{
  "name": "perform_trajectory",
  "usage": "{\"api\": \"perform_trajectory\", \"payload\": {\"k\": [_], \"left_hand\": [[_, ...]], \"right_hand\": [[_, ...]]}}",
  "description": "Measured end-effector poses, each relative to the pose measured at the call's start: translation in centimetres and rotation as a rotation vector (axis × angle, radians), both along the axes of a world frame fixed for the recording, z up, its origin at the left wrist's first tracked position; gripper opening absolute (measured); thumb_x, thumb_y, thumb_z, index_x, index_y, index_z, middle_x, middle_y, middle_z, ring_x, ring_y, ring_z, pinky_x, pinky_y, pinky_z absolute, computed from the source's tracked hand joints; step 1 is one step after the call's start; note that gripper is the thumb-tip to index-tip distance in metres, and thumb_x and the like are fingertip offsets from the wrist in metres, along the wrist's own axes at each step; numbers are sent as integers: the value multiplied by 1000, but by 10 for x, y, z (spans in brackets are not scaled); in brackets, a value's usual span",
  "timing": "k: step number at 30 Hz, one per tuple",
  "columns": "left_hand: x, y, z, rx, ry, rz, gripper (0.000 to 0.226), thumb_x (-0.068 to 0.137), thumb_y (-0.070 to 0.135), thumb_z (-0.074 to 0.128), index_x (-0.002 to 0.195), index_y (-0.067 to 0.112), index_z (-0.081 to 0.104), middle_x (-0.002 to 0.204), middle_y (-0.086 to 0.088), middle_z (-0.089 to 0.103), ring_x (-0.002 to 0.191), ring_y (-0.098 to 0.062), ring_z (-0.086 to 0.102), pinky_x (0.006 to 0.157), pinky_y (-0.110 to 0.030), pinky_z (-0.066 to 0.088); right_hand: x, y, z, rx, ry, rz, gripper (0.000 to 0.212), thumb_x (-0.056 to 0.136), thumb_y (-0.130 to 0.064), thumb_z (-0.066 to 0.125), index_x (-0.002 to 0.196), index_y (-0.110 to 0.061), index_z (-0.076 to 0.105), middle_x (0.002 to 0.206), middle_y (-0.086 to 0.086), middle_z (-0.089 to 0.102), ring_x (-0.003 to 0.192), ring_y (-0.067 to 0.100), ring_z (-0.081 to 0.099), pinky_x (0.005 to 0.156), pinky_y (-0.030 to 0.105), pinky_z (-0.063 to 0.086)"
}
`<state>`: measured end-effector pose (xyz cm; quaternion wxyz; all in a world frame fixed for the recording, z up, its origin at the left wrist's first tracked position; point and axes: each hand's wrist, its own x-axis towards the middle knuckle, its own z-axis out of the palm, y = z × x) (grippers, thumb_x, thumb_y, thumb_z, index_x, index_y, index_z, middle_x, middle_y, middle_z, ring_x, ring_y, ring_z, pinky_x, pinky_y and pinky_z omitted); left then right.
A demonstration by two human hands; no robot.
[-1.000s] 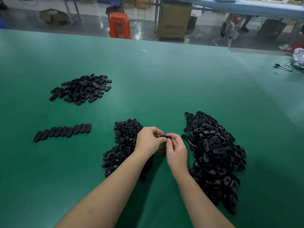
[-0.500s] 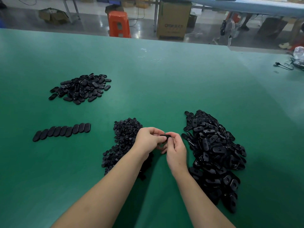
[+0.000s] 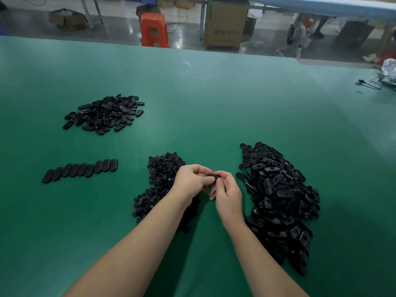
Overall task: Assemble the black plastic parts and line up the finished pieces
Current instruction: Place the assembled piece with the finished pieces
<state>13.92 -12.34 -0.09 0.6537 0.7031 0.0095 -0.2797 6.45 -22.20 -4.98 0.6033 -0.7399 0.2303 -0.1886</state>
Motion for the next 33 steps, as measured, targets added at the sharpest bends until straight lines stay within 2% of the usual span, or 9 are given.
{"api": "perform_trajectory", "payload": {"k": [6,13,18,22,28,33], "left_hand": [[1,2,-1,-10,-17,-16,17,78,-7,81,88,3,72,76,-10,75,65,-19,73,58,-26,56],[-1,4,-2,13,-67,-49,17,88,-10,68,87,6,73,76,-11,76,67,-18,72,68,-32,62],[-4,3,-1,149,-157,-38,9,90,0,70,96,4,75,79,-11,76,62,-16,70,64,-28,60],[-4,4,0,274,-258,-118,7,91,11,70,90,11,77,66,-1,73,52,-13,65,59,-26,57],[-4,2,4,344,-266,-125,7,86,12,72,79,13,73,68,-7,74,60,-23,72,68,-40,63],[-7,-3,7,412,-320,-111,6,83,15,73,77,14,72,67,-1,73,57,-19,72,66,-37,62]], "right_hand": [[0,0,-1,22,-25,1,27,102,-13,52,93,-37,62,67,-5,64,58,10,56,60,34,52],[2,1,-3,-1,-21,-17,23,101,-15,54,93,-35,62,72,-12,67,60,5,59,58,23,49],[3,-1,-6,-9,15,-18,21,101,-16,53,93,-34,60,76,-12,67,69,9,59,68,37,52],[2,-2,-7,6,12,-16,20,102,-14,51,95,-31,60,75,-15,65,68,9,57,68,35,49],[2,-2,-8,10,9,-17,19,102,-15,53,96,-31,60,80,-10,67,70,10,58,69,35,49],[1,-3,-8,20,6,-16,17,101,-17,54,97,-32,61,85,-5,72,68,9,58,67,38,49]]}}
